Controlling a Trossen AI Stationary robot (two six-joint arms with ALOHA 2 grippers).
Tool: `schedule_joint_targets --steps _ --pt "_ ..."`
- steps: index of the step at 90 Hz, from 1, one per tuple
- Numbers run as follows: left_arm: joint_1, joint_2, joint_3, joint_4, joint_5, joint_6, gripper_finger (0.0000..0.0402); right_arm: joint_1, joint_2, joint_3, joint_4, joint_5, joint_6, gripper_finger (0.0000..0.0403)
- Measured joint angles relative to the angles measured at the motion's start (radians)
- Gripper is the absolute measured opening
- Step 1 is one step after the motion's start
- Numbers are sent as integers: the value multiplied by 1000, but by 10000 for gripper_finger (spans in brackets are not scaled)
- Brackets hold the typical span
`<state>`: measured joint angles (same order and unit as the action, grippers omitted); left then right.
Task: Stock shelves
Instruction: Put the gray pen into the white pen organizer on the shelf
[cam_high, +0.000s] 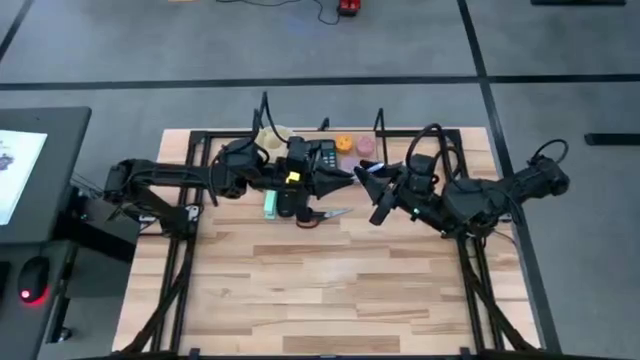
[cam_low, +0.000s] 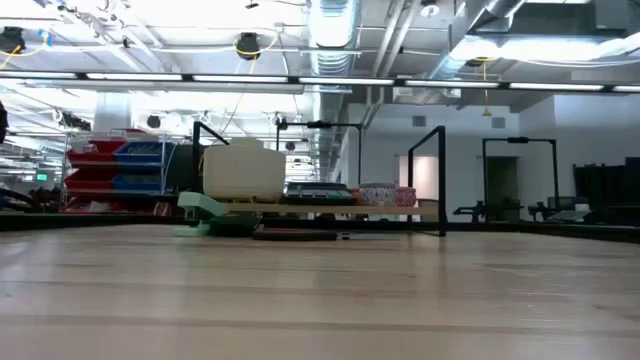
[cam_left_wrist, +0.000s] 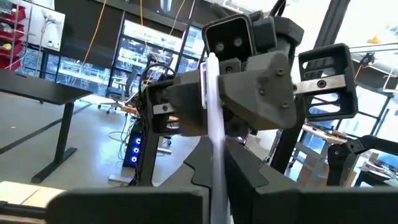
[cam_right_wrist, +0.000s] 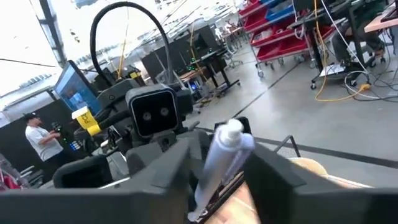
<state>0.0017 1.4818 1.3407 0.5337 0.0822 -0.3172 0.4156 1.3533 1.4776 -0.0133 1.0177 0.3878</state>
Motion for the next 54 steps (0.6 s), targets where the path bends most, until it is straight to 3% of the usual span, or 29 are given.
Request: schedule_joint_targets --steps 8,32,54 --pt "0 1 0 -18 4 5 0 -1 0 0 1 -13 0 19" --pt "0 0 1 -88 0 58 52 -23 -6 33 -51 -35 3 15" --pt "0 1 0 -161 1 139 112 -61 -8 106 -316 -145 167 15"
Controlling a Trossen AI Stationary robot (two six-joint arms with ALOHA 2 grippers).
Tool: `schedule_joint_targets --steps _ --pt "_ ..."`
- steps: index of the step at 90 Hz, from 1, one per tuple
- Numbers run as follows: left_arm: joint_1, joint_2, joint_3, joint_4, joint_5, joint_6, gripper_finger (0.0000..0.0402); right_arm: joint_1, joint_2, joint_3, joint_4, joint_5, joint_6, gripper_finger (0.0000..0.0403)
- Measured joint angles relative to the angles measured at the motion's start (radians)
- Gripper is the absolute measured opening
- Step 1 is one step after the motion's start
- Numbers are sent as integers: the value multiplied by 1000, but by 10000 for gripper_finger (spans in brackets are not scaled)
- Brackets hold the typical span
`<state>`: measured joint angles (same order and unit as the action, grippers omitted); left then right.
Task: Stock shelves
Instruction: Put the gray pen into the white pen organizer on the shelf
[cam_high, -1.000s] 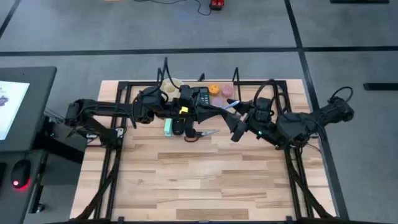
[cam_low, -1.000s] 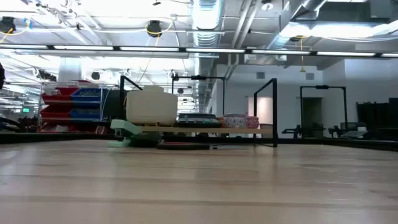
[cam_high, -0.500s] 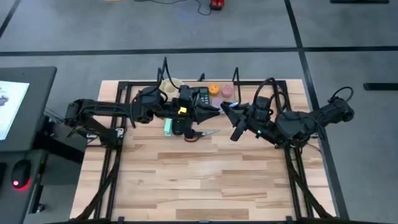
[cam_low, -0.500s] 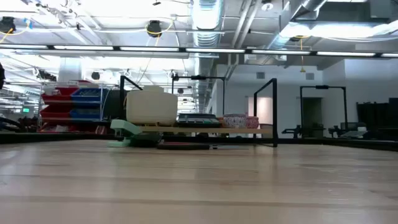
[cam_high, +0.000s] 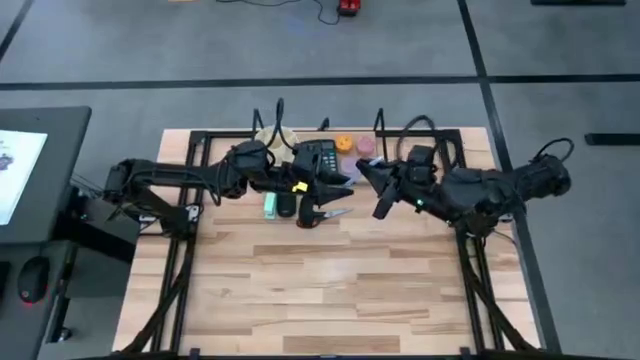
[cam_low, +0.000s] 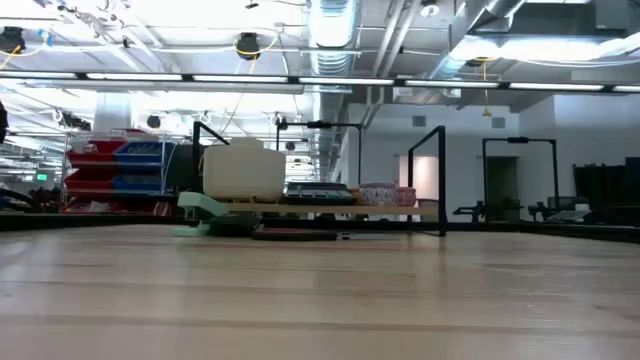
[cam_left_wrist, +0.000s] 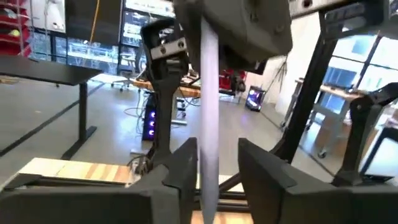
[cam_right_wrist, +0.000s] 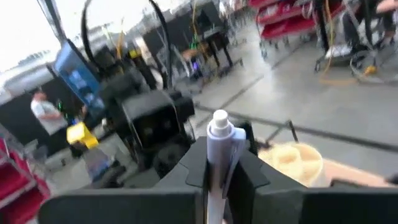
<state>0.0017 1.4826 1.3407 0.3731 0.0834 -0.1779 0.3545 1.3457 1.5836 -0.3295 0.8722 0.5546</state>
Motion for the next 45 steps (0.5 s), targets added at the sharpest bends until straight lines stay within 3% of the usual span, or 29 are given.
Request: schedule_joint_targets --steps 16,45 --pt "0 0 0 -32 21 1 141 -52 -1 11 -145 -160 120 15" --pt "15 0 0 -71 21 -52 144 -134 4 11 -205 -388 129 15"
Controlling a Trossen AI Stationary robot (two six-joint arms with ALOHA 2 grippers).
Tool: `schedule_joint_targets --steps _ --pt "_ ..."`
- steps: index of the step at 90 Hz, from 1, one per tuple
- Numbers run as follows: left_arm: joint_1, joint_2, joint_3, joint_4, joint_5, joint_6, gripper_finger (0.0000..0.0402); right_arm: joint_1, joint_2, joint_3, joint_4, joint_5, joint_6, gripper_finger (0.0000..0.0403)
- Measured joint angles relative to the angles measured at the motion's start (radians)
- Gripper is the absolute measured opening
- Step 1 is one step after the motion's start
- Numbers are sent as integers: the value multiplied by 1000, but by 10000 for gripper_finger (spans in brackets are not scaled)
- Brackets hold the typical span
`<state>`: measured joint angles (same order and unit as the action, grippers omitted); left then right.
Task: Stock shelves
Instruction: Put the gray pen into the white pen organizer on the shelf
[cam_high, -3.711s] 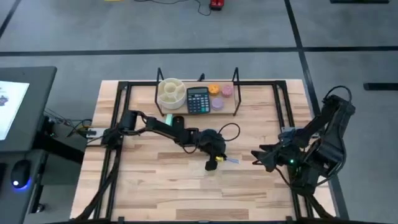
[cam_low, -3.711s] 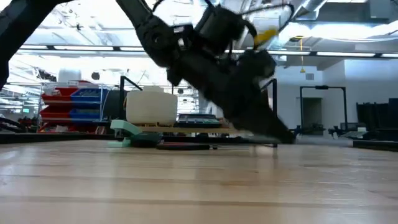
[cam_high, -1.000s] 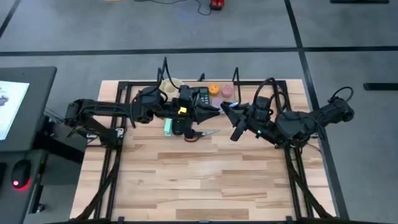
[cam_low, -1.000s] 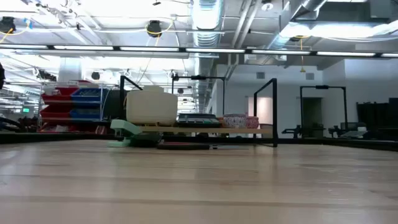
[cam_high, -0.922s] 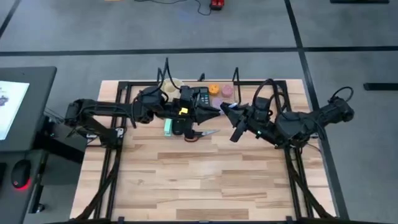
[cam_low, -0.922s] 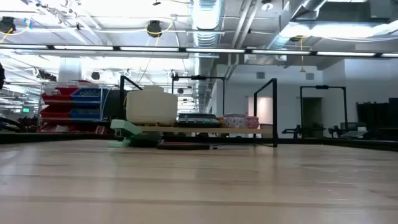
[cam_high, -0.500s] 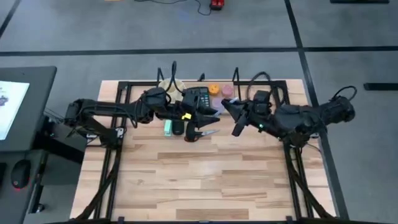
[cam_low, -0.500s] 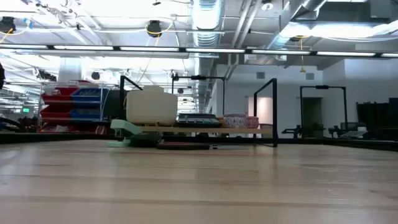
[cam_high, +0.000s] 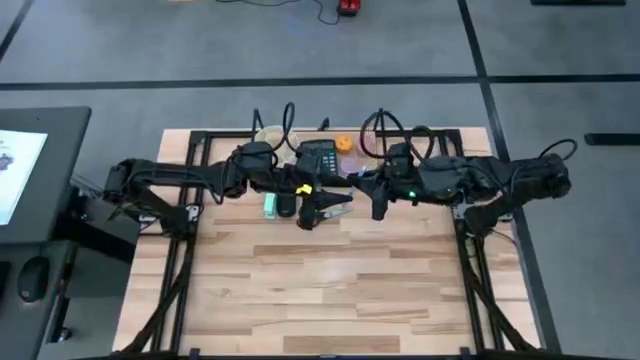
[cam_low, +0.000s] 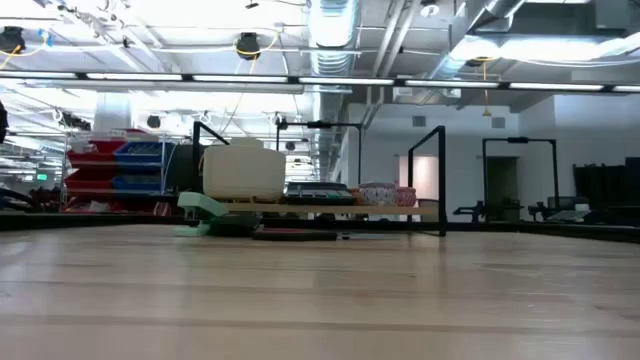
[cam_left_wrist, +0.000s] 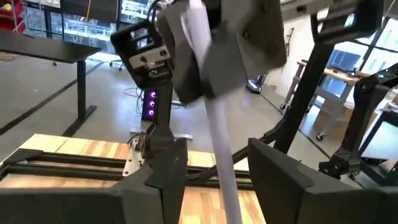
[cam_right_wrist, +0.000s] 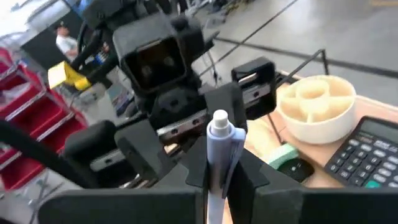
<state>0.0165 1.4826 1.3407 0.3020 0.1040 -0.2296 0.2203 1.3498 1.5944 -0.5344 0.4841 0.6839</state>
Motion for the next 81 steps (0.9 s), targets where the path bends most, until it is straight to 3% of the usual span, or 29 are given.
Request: schedule_joint_targets --steps 37,81 --pt "42 7 5 -60 123 12 130 -27 59 0 -37 -75 -2 14" --pt "42 8 6 -118 130 29 19 -34 61 0 -32 -78 -7 14"
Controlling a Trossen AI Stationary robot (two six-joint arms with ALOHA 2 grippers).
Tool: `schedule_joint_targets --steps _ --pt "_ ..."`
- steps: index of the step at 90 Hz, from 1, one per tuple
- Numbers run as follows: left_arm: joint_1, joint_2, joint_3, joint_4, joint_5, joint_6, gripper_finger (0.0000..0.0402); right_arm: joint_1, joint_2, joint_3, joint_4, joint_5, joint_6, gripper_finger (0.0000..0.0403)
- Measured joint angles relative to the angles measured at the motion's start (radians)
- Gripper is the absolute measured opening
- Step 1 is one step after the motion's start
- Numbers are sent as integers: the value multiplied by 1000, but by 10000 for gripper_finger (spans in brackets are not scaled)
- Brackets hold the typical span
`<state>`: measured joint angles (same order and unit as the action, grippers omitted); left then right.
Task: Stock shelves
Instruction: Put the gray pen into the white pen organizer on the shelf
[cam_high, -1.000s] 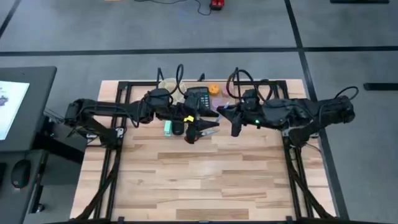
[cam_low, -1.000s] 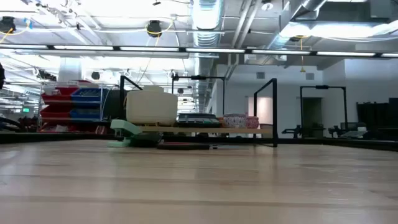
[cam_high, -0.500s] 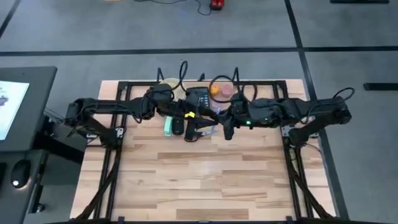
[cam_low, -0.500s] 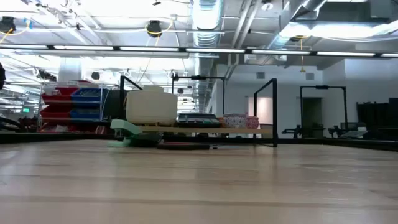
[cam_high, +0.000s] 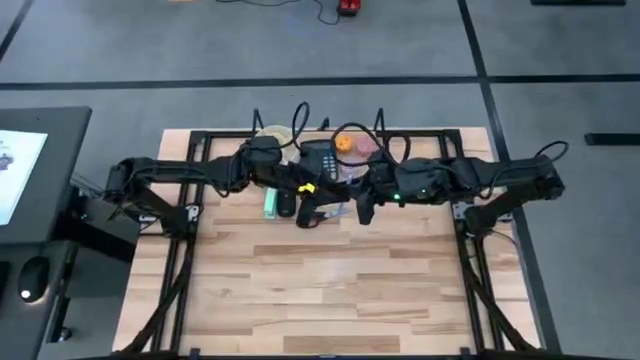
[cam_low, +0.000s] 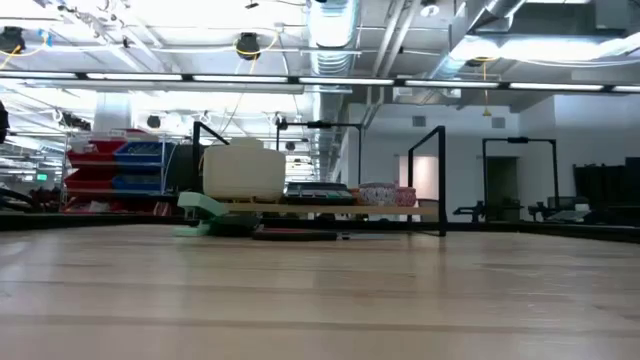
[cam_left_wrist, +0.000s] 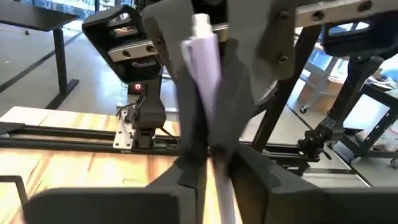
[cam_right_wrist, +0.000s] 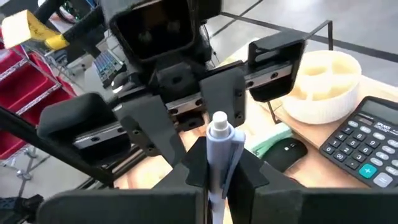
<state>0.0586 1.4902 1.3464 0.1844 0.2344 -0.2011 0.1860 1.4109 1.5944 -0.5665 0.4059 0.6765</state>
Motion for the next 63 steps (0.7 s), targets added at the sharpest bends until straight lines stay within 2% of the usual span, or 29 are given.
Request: schedule_joint_targets --steps 14,33,48,63 --pt "1 0 0 -9 -2 12 7 3 0 0 -2 29 0 25" --pt "0 0 0 -38 -11 45 3 -6 -6 0 30 42 -27 99" --pt "7 -13 0 -131 -97 81 2 -12 -46 0 36 45 -75 159" --pt "44 -30 -1 -215 -203 130 1 17 -102 1 42 127 -98 187"
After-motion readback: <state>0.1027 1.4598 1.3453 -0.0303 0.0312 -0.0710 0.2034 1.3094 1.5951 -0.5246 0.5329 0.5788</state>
